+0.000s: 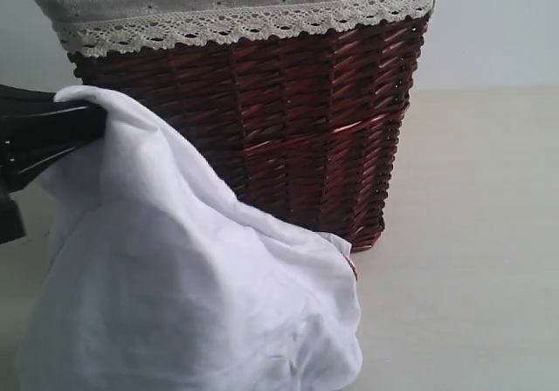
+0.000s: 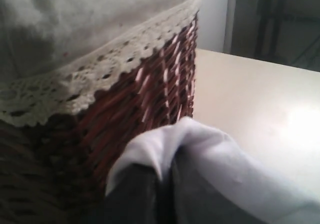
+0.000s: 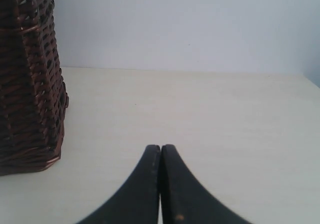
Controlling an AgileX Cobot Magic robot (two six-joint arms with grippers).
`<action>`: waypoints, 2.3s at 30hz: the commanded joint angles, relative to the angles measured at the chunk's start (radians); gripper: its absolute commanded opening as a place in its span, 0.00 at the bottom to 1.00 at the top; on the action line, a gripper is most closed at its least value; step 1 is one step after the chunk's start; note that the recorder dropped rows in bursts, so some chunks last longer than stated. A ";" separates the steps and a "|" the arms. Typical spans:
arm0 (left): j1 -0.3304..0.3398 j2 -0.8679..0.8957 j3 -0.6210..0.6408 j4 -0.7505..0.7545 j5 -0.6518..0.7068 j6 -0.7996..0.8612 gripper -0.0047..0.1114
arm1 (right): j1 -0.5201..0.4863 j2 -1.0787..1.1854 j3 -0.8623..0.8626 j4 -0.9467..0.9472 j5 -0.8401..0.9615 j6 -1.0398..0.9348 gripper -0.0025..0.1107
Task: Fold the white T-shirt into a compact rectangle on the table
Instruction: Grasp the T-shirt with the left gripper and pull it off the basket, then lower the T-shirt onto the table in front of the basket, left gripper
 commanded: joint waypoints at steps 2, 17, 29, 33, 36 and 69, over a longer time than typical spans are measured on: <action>-0.002 0.230 -0.047 -0.206 -0.035 0.264 0.04 | -0.007 -0.005 0.005 -0.002 -0.006 -0.001 0.02; -0.002 0.704 -0.272 -0.576 -0.123 0.528 0.04 | -0.007 -0.005 0.005 -0.002 -0.006 -0.001 0.02; -0.059 0.623 -0.336 -0.391 -0.102 0.443 0.04 | -0.007 -0.005 0.005 -0.002 -0.006 -0.001 0.02; -0.057 0.478 -0.301 -0.289 -0.073 0.333 0.04 | -0.007 -0.005 0.005 -0.002 -0.006 -0.001 0.02; -0.057 0.361 -0.296 -0.158 -0.092 0.185 0.04 | -0.007 -0.005 0.005 -0.002 -0.006 -0.001 0.02; -0.836 0.594 -0.226 0.366 0.684 -0.356 0.61 | -0.007 -0.005 0.005 -0.002 -0.006 -0.001 0.02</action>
